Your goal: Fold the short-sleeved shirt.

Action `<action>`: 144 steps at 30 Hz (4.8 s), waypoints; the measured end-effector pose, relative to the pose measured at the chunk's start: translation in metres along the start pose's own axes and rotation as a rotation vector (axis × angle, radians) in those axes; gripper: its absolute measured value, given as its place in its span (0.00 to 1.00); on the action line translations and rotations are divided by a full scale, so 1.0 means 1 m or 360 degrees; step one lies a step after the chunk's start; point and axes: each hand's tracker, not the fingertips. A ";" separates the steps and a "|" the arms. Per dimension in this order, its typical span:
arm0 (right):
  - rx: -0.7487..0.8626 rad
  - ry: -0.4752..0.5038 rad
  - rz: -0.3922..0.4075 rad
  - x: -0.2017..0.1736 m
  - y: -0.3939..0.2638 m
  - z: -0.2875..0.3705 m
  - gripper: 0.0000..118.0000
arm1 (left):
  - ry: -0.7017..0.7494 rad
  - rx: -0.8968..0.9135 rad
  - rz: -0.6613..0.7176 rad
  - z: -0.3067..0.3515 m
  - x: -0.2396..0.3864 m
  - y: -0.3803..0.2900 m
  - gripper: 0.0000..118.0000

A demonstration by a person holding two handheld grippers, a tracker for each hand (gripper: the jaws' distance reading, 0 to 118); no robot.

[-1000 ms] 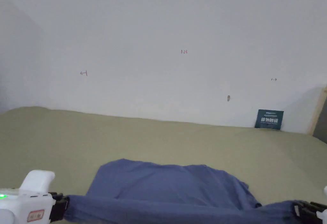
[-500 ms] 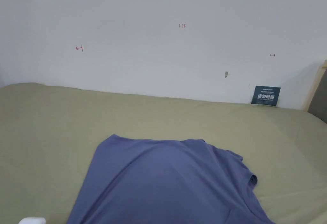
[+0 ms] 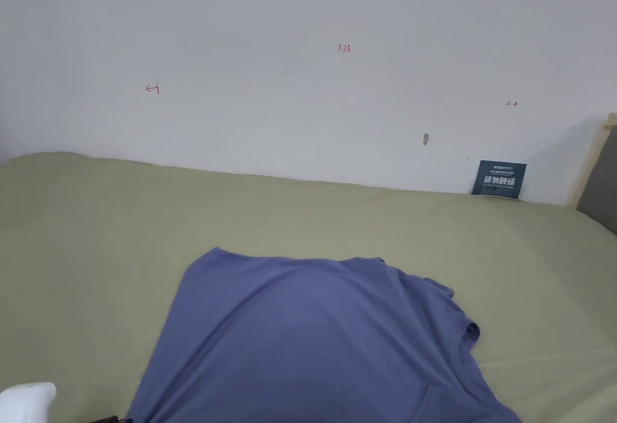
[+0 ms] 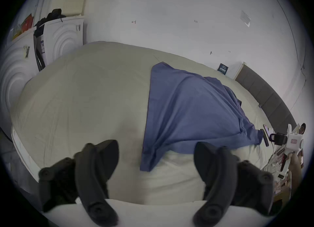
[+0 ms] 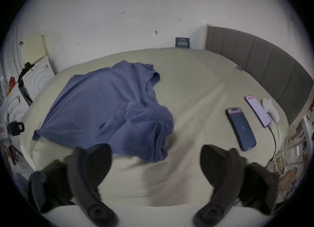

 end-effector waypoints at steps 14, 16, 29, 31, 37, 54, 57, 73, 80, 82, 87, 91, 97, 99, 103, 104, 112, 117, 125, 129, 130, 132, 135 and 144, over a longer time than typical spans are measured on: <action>-0.0214 0.0104 0.0000 -0.010 -0.024 -0.009 0.00 | 0.0083 -0.0197 -0.0024 -0.013 0.001 -0.041 0.68; -0.0200 0.0121 -0.0013 -0.015 -0.022 -0.001 0.00 | 0.0046 -0.0196 -0.0004 -0.025 -0.009 -0.040 0.96; -0.0108 0.0138 -0.0053 -0.004 -0.014 -0.014 0.17 | 0.0217 -0.0130 -0.0089 -0.079 -0.014 -0.035 0.20; -0.0111 0.0108 -0.0045 0.001 -0.007 -0.025 0.85 | 0.0126 -0.0069 -0.0037 -0.067 -0.013 -0.029 0.07; -0.0188 0.0084 0.0078 0.008 -0.006 -0.067 0.87 | 0.0095 -0.0110 -0.0124 -0.059 0.004 -0.023 0.06; 0.0164 0.0102 0.0289 -0.011 0.051 -0.039 0.07 | 0.0023 0.0029 -0.0036 -0.040 0.016 0.047 0.06; 0.0178 0.0096 0.0283 -0.013 0.081 -0.061 0.07 | 0.0032 0.0032 -0.0063 -0.065 0.013 0.080 0.06; -0.0191 0.0072 0.0030 -0.029 0.160 -0.233 0.32 | 0.0231 -0.0269 -0.0015 -0.228 -0.001 0.140 0.48; -0.0020 0.0086 0.0005 -0.008 0.158 -0.173 0.76 | 0.0193 -0.0228 0.0077 -0.175 0.001 0.146 0.73; 0.0045 0.0079 0.0096 -0.011 0.154 -0.148 0.76 | 0.0218 -0.0179 -0.0064 -0.151 0.012 0.142 0.71; 0.0022 0.0157 0.0305 -0.026 0.123 -0.100 0.00 | 0.0113 -0.0088 -0.0204 -0.107 0.029 0.112 0.01; 0.0025 0.0046 0.0404 -0.036 0.082 -0.097 0.00 | 0.0082 -0.0156 -0.0158 -0.106 0.031 0.079 0.00; -0.0062 0.0105 0.0305 -0.022 0.059 -0.117 0.00 | 0.0070 -0.0145 -0.0117 -0.138 0.012 0.066 0.01; -0.0049 0.0109 0.0287 -0.019 0.063 -0.116 0.00 | 0.0119 -0.0119 -0.0138 -0.151 0.007 0.074 0.26; -0.0023 0.0105 0.0247 -0.007 0.080 -0.119 0.00 | 0.0137 -0.0140 -0.0138 -0.178 0.002 0.088 0.74; -0.0024 0.0104 0.0227 0.002 0.082 -0.125 0.00 | 0.0118 -0.0186 -0.0127 -0.189 -0.002 0.090 0.74; -0.0068 0.0148 0.0199 0.013 0.097 -0.143 0.05 | 0.0221 -0.0266 -0.0043 -0.191 0.015 0.085 0.19; -0.0250 0.0163 0.0152 0.013 0.108 -0.180 0.81 | 0.0125 -0.0285 -0.0075 -0.178 0.031 0.093 0.06; -0.0294 0.0099 0.0307 -0.013 0.108 -0.193 0.07 | 0.0115 -0.0297 -0.0061 -0.175 0.026 0.093 0.05; -0.0250 0.0184 0.0409 -0.021 0.106 -0.159 0.06 | 0.0069 -0.0277 -0.0113 -0.159 0.024 0.101 0.05; -0.0203 0.0214 0.0349 -0.017 0.107 -0.149 0.06 | 0.0045 -0.0268 -0.0107 -0.154 0.022 0.103 0.05; -0.0210 0.0271 0.0197 -0.007 0.111 -0.133 0.06 | 0.0018 -0.0249 -0.0108 -0.143 0.019 0.104 0.05; -0.0204 0.0291 0.0198 0.002 0.104 -0.108 0.06 | -0.0004 -0.0235 -0.0153 -0.118 0.022 0.101 0.05; -0.0417 0.0292 0.0199 0.024 0.047 -0.079 0.06 | -0.0055 -0.0376 -0.0091 -0.079 -0.014 0.043 0.05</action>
